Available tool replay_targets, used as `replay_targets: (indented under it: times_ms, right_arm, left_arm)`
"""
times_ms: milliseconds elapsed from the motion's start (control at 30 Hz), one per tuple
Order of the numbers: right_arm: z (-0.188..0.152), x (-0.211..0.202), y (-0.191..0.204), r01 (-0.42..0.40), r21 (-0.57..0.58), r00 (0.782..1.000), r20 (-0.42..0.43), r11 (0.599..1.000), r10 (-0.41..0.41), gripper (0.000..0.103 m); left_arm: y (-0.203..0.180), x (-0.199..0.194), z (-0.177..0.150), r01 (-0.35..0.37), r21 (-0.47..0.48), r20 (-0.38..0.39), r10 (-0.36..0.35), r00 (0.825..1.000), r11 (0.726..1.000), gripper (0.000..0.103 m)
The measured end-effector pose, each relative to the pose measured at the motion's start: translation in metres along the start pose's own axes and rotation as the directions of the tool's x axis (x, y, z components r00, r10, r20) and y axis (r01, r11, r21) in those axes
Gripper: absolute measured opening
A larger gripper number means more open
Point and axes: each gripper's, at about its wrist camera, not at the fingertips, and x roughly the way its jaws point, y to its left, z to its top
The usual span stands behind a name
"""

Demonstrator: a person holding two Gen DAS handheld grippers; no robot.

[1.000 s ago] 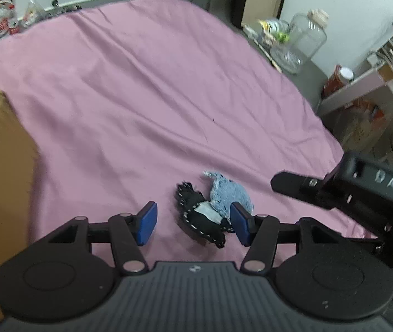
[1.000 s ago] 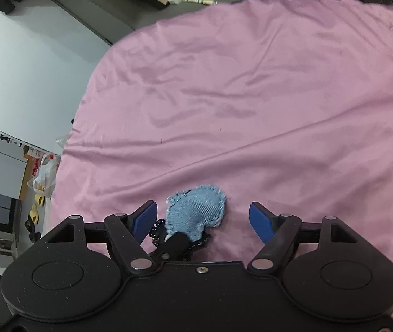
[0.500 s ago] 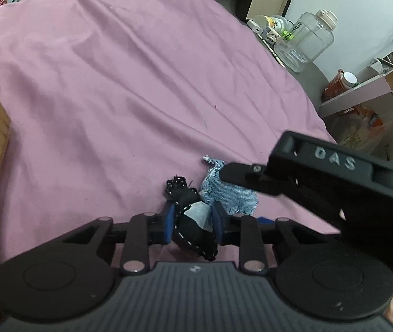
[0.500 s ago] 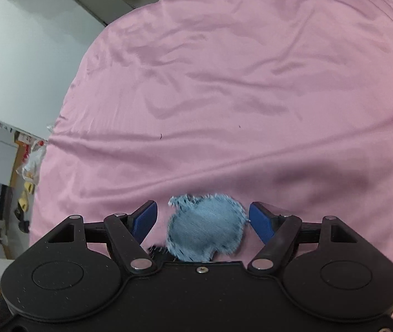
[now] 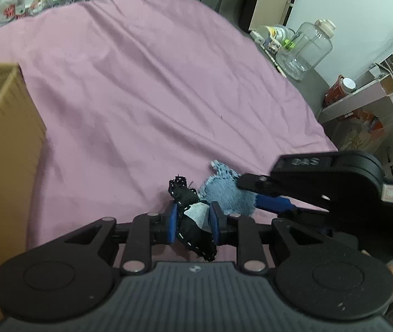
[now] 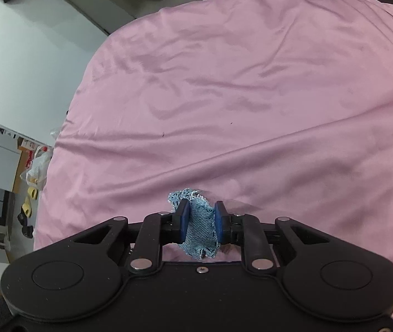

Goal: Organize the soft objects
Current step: 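Grasp the black-trimmed end with the left gripper while the right gripper grasps the denim part, then lift the denim plush with both grippers and carry it over the box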

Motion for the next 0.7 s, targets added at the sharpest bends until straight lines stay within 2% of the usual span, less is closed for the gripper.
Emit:
replay_targets:
  times_ms: [67, 100, 133, 167, 200, 233, 300, 467, 500, 567, 600, 633, 700]
  right_arm:
    - [0.001, 0.001, 0.002, -0.003, -0.001, 1.0, -0.002, 1.0, 0.003, 0.021]
    - [0.002, 0.002, 0.003, -0.001, 0.002, 1.0, -0.002, 1.0, 0.001, 0.028]
    - [0.004, 0.003, 0.004, 0.007, -0.001, 1.0, -0.001, 1.0, -0.007, 0.031]
    - [0.004, 0.005, 0.006, 0.011, -0.013, 1.0, 0.002, 1.0, -0.011, 0.049]
    - [0.005, 0.005, 0.007, 0.022, -0.018, 1.0, 0.017, 1.0, -0.022, 0.072]
    - [0.005, 0.005, 0.008, 0.032, -0.027, 0.999, 0.043, 0.999, -0.031, 0.079]
    - [0.006, 0.009, 0.011, 0.056, -0.056, 0.997, 0.059, 0.997, -0.053, 0.079]
    - [0.003, 0.029, 0.011, 0.089, -0.087, 0.996, 0.015, 0.992, -0.088, 0.078]
    - [0.001, 0.031, 0.013, 0.102, -0.105, 0.995, 0.019, 0.989, -0.101, 0.076]
    - [-0.001, 0.033, 0.016, 0.126, -0.135, 0.992, 0.035, 0.983, -0.122, 0.061]
    - [-0.002, 0.033, 0.016, 0.136, -0.143, 0.991, 0.037, 0.98, -0.132, 0.042]
    - [-0.002, 0.032, 0.015, 0.137, -0.139, 0.99, 0.035, 0.981, -0.133, 0.033]
    - [-0.002, 0.026, 0.01, 0.117, -0.107, 0.993, 0.028, 0.987, -0.115, 0.027]
  left_arm:
    - [-0.001, -0.009, 0.001, 0.0, 0.01, 0.014, -0.001, 1.0, 1.0, 0.023]
    - [-0.002, -0.013, 0.002, 0.001, 0.015, 0.022, -0.001, 1.0, 1.0, 0.023]
    - [-0.003, -0.017, 0.002, -0.001, 0.017, 0.029, 0.0, 1.0, 1.0, 0.023]
    - [-0.003, -0.021, 0.002, -0.001, 0.018, 0.035, 0.001, 0.999, 1.0, 0.023]
    - [-0.004, -0.025, 0.002, -0.003, 0.018, 0.041, 0.002, 0.999, 1.0, 0.023]
    - [-0.004, -0.029, 0.002, -0.007, 0.02, 0.049, 0.007, 0.999, 1.0, 0.023]
    - [-0.003, -0.038, 0.001, -0.012, 0.02, 0.064, 0.011, 0.998, 1.0, 0.023]
    - [0.002, -0.065, 0.0, -0.03, 0.014, 0.101, 0.028, 0.995, 0.999, 0.023]
    - [0.004, -0.071, 0.0, -0.034, 0.012, 0.11, 0.033, 0.993, 0.999, 0.023]
    - [0.007, -0.082, 0.001, -0.044, 0.01, 0.126, 0.042, 0.991, 0.999, 0.023]
    - [0.008, -0.087, 0.001, -0.05, 0.009, 0.133, 0.048, 0.99, 0.999, 0.023]
    - [0.01, -0.092, 0.002, -0.056, 0.006, 0.141, 0.054, 0.989, 0.998, 0.023]
    - [0.014, -0.1, 0.004, -0.066, -0.001, 0.156, 0.065, 0.986, 0.998, 0.023]
